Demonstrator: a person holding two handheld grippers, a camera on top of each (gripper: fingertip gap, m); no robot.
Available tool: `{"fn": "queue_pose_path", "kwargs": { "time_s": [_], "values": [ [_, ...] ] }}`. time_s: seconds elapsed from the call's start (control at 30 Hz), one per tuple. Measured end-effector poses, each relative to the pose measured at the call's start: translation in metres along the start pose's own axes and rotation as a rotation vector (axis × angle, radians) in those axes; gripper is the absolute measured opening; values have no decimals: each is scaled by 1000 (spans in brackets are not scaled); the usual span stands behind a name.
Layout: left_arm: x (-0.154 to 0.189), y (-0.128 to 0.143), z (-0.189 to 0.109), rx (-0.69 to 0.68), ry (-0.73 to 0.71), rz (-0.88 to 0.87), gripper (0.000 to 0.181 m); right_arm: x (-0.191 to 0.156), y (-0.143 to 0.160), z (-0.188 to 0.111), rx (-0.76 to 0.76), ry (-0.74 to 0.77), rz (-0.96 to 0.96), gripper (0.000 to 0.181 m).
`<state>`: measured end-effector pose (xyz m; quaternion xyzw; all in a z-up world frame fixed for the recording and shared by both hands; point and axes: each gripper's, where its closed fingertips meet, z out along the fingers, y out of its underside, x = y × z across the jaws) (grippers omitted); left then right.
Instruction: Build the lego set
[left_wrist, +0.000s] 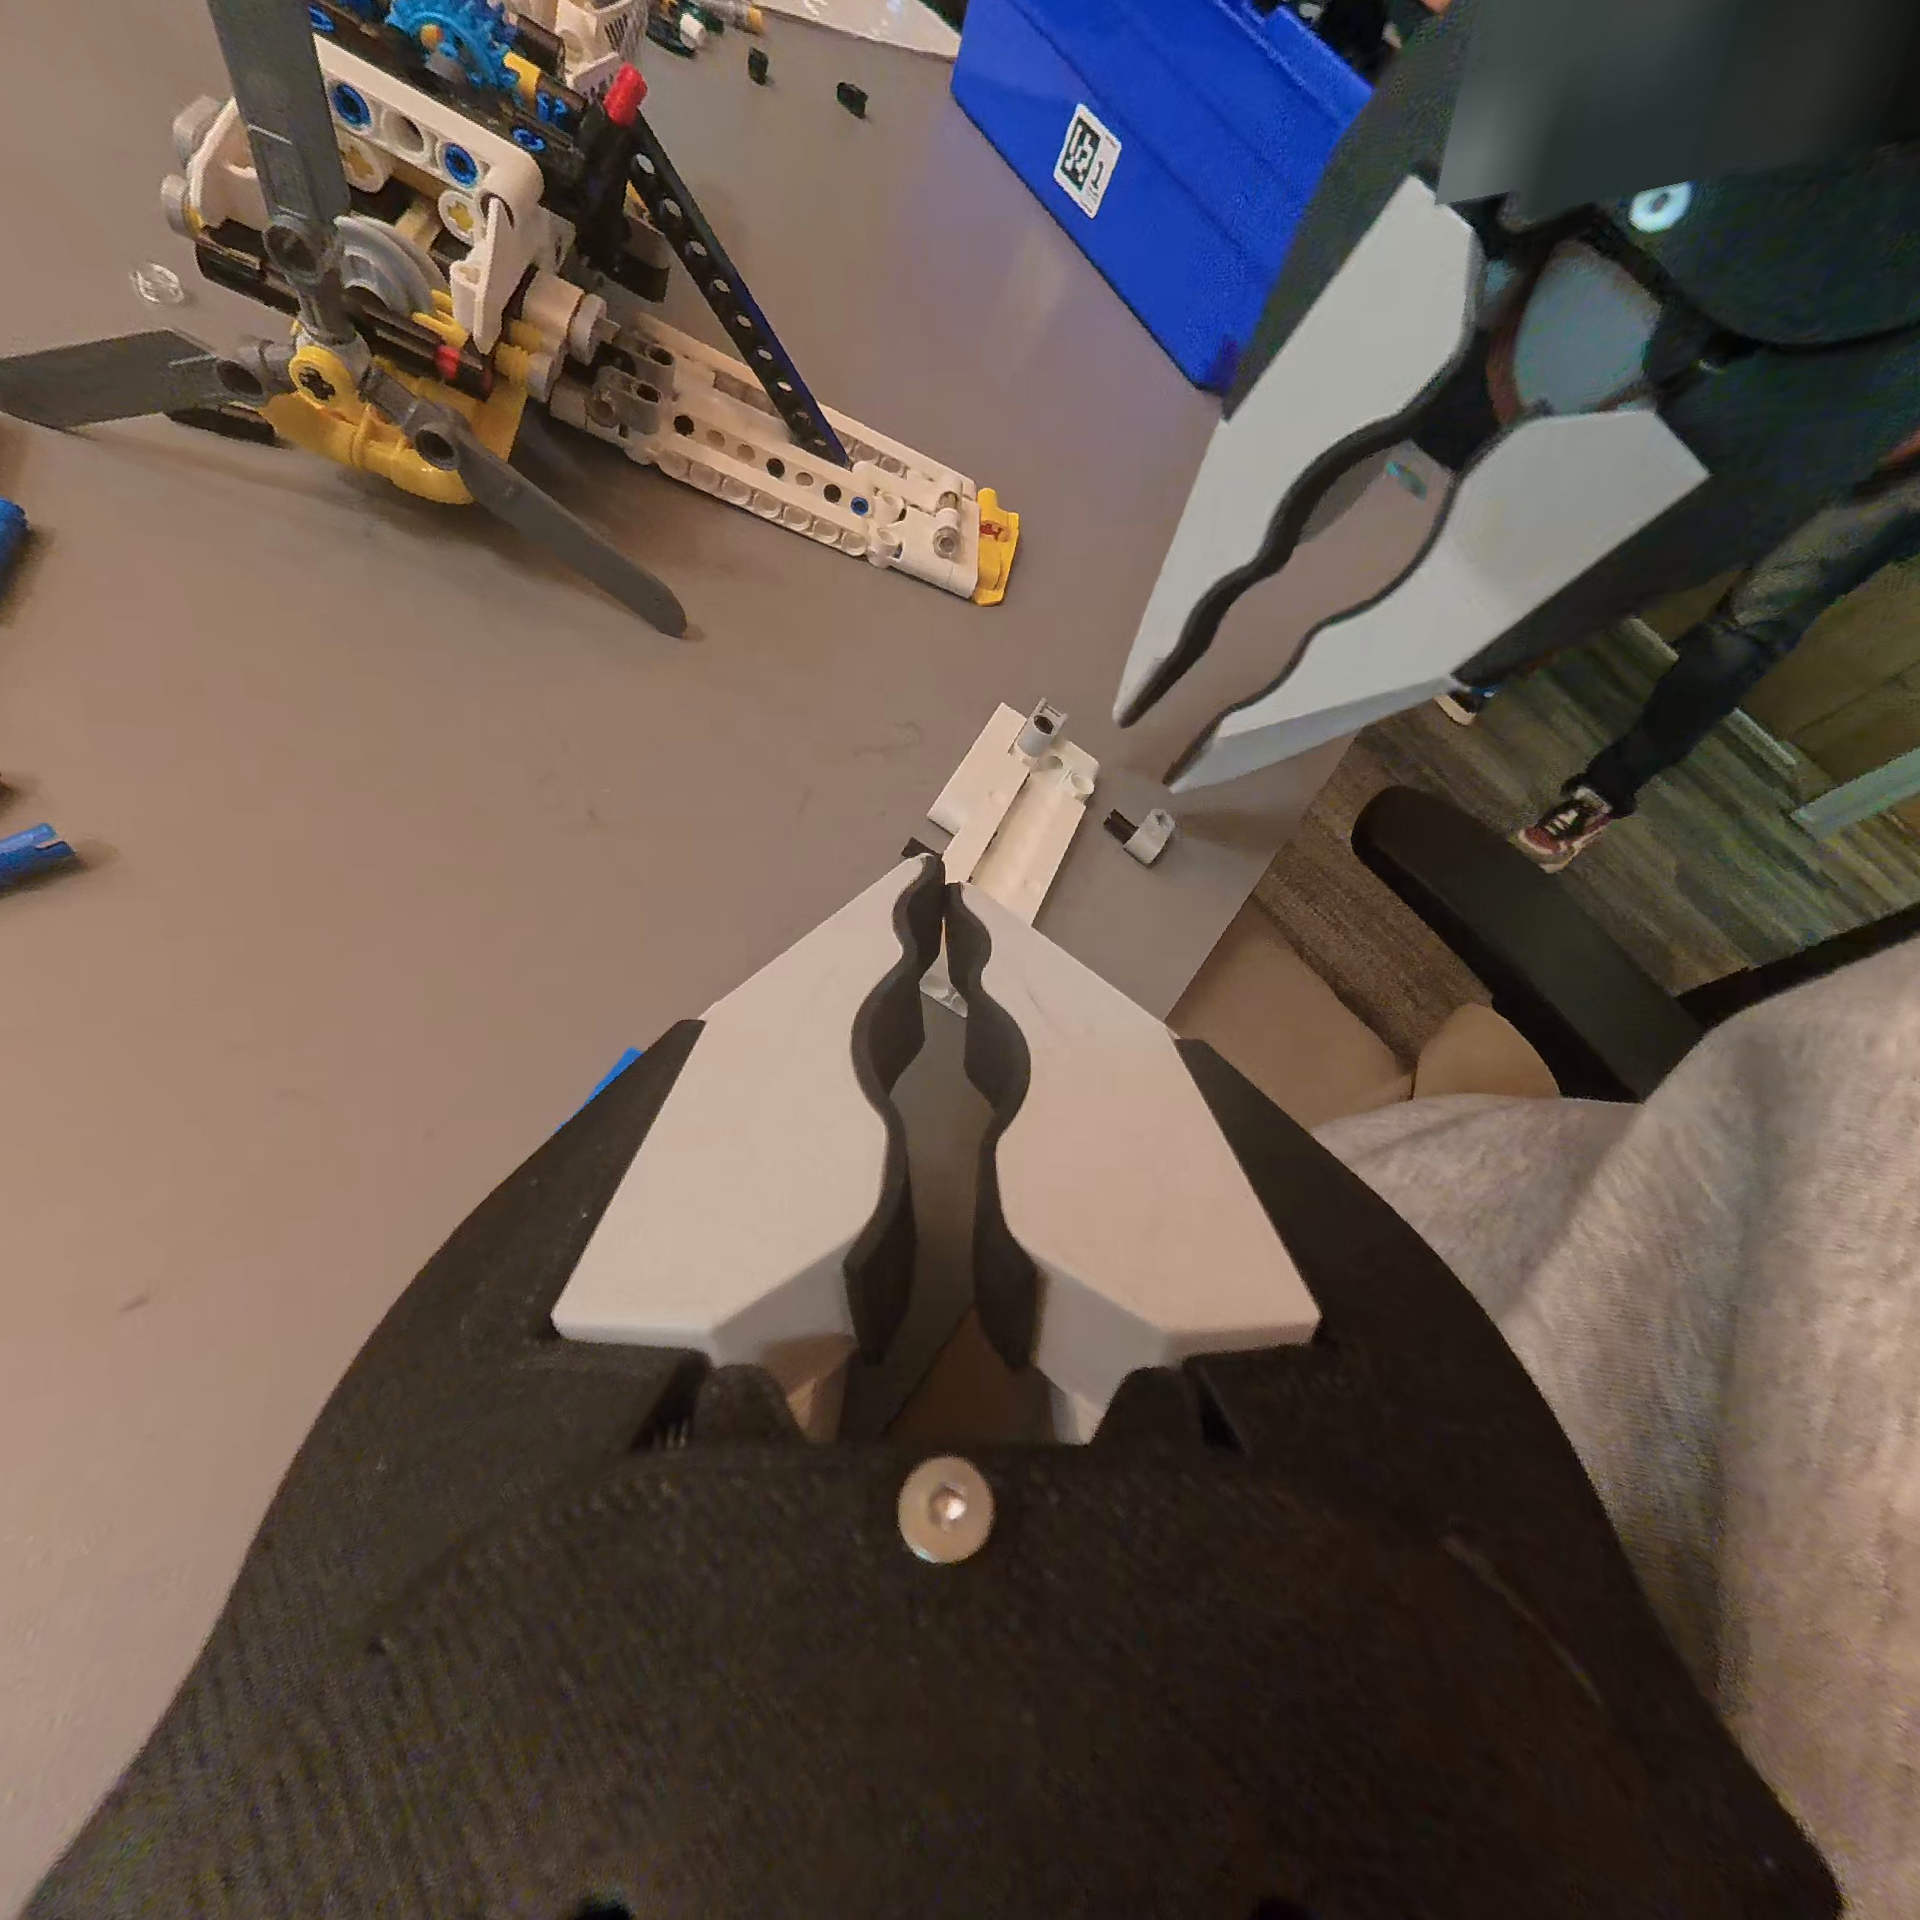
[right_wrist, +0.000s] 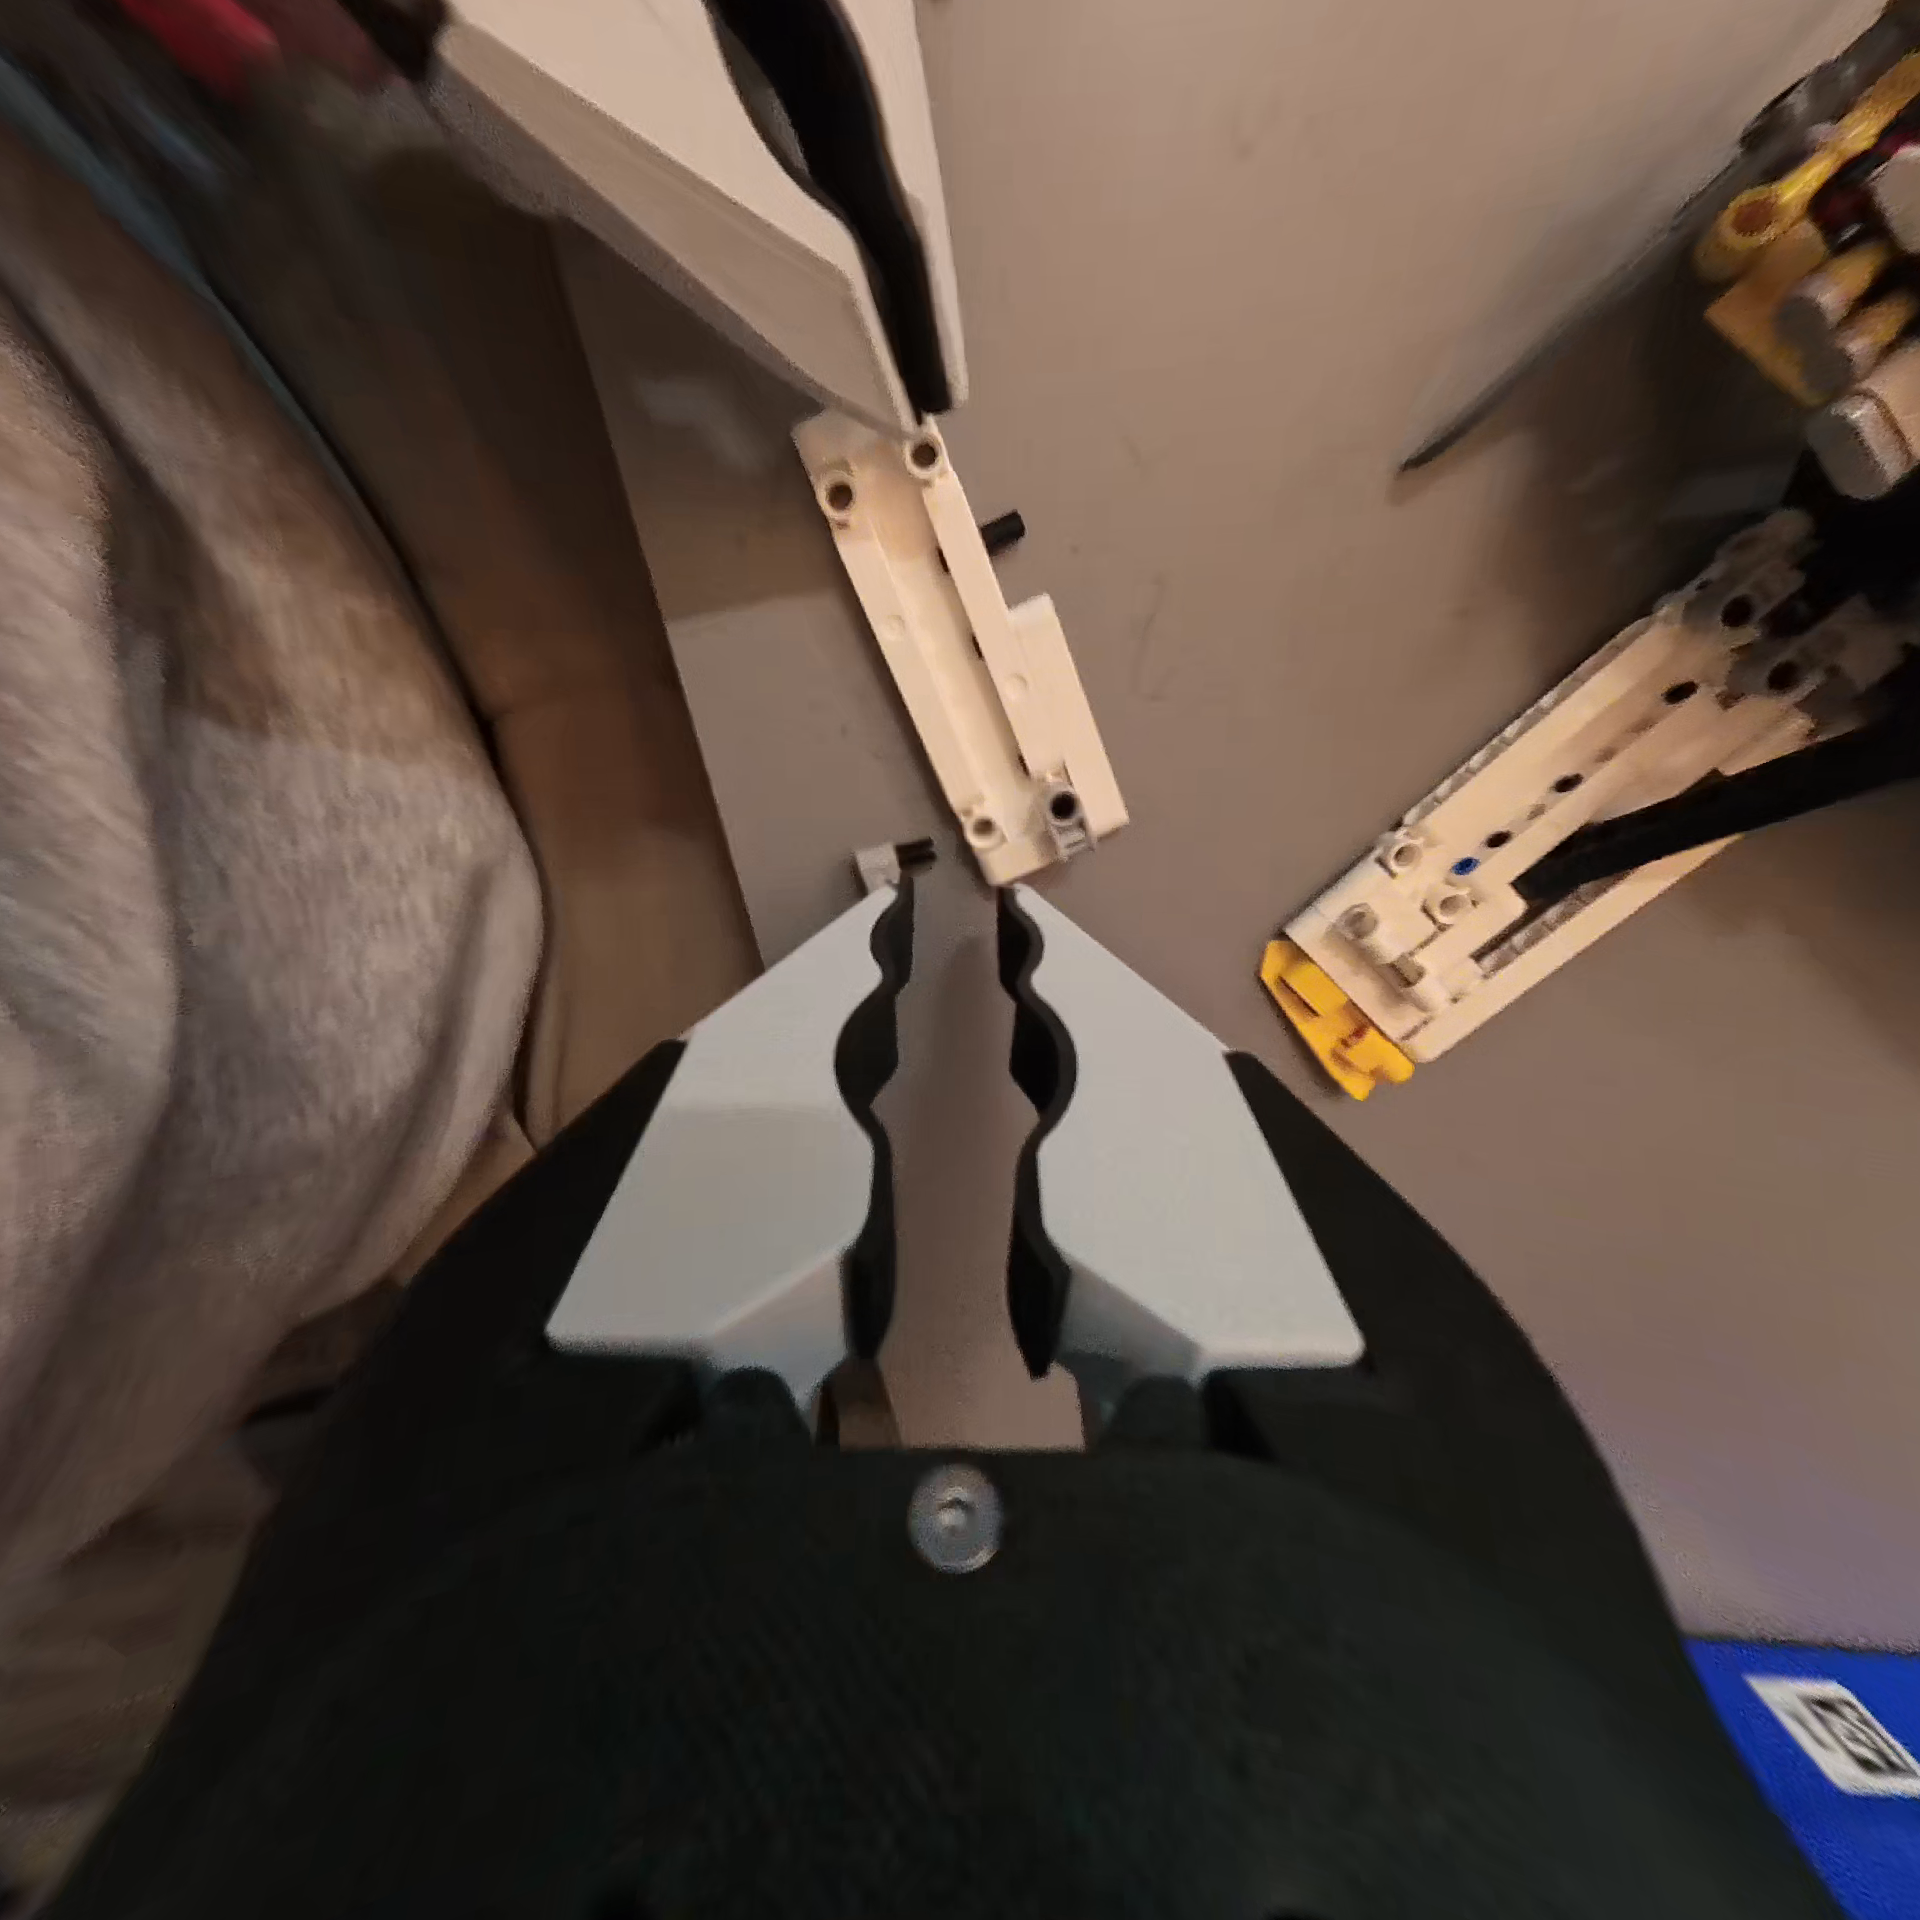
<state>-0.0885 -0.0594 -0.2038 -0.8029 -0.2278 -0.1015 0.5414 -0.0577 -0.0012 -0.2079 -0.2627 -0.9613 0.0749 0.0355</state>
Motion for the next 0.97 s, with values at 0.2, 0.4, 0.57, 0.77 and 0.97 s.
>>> {"fn": "queue_pose_path", "kwargs": {
  "time_s": [0.2,0.4,0.57,0.77,0.97],
  "values": [
    [1,-3,-1,22,25,-24,0,-13,-1,7,158,85,27,18],
    [8,-18,-8,117,111,-87,8,-13,2,14,209,57,86,6],
    [37,-35,-18,223,277,-69,28,-23,-25,-17,431,-31,136,6],
    [66,-36,-24,290,343,129,40,-44,-63,-87,836,-575,492,5],
    [86,-46,-35,394,391,192,22,-56,-75,-111,958,-987,738,6]
  ]
}}
